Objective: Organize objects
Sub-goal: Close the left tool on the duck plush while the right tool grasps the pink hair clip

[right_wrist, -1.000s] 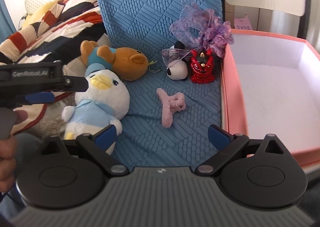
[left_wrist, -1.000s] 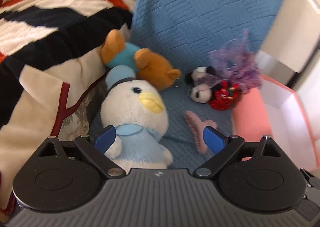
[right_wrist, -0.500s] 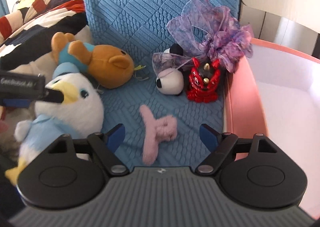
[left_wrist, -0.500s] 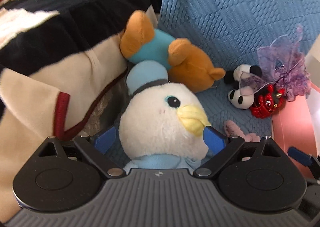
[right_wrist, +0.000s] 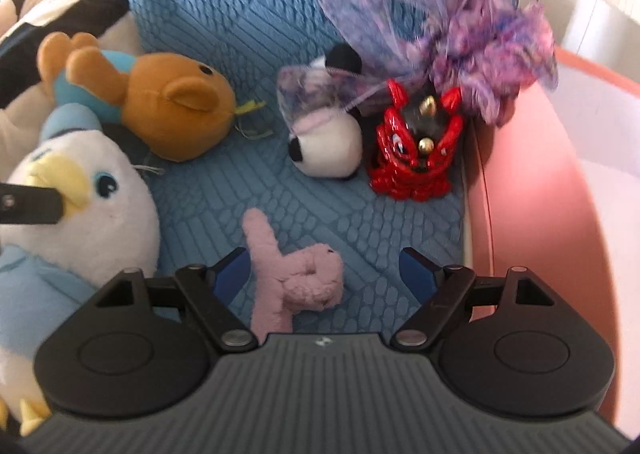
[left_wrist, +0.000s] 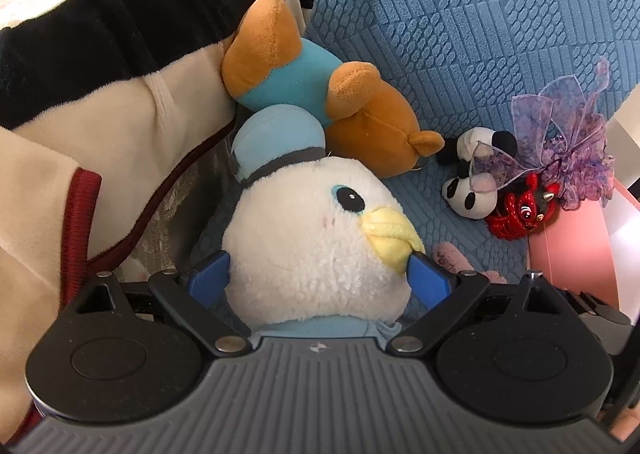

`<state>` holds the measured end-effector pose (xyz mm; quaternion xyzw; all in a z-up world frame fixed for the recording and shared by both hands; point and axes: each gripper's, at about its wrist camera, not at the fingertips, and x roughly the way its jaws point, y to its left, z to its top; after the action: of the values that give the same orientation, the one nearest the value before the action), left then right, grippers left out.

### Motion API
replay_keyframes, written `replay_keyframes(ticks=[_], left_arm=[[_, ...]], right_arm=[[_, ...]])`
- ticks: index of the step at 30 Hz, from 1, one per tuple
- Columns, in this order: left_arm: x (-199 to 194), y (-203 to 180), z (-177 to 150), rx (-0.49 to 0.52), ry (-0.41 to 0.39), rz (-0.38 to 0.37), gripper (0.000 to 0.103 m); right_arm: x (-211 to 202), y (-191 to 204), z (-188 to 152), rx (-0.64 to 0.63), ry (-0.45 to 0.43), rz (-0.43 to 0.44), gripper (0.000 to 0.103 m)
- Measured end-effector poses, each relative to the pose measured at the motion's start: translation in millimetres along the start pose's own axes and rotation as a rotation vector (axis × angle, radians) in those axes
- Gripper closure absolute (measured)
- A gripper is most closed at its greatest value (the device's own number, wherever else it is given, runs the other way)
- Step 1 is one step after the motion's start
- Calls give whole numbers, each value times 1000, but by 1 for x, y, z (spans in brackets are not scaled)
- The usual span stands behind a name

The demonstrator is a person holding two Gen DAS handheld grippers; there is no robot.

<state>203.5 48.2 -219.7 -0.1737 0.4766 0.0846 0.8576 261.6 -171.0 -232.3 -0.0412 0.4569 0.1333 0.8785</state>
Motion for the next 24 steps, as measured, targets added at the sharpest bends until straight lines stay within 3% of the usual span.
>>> replay_keyframes(ticks=[4, 7, 11, 14, 19, 24], left_arm=[[0, 3, -2, -10, -9, -10, 7], [-1, 8, -3, -40, -13, -26, 7], [-1, 13, -4, -114, -13, -35, 7], [-1, 10, -7, -144, -23, -21, 6], [-2, -2, -14, -99, -41, 26, 6], [5, -2, -23, -58, 30, 39, 6]], right_arm=[[10, -5, -1, 32, 21, 23, 24], [14, -6, -2, 36, 25, 52, 33], [9, -4, -1, 25, 31, 105, 55], [0, -4, -3, 26, 17, 95, 55], [-17, -7, -7, 6, -12, 105, 55], [-13, -7, -10, 1, 21, 101, 55]])
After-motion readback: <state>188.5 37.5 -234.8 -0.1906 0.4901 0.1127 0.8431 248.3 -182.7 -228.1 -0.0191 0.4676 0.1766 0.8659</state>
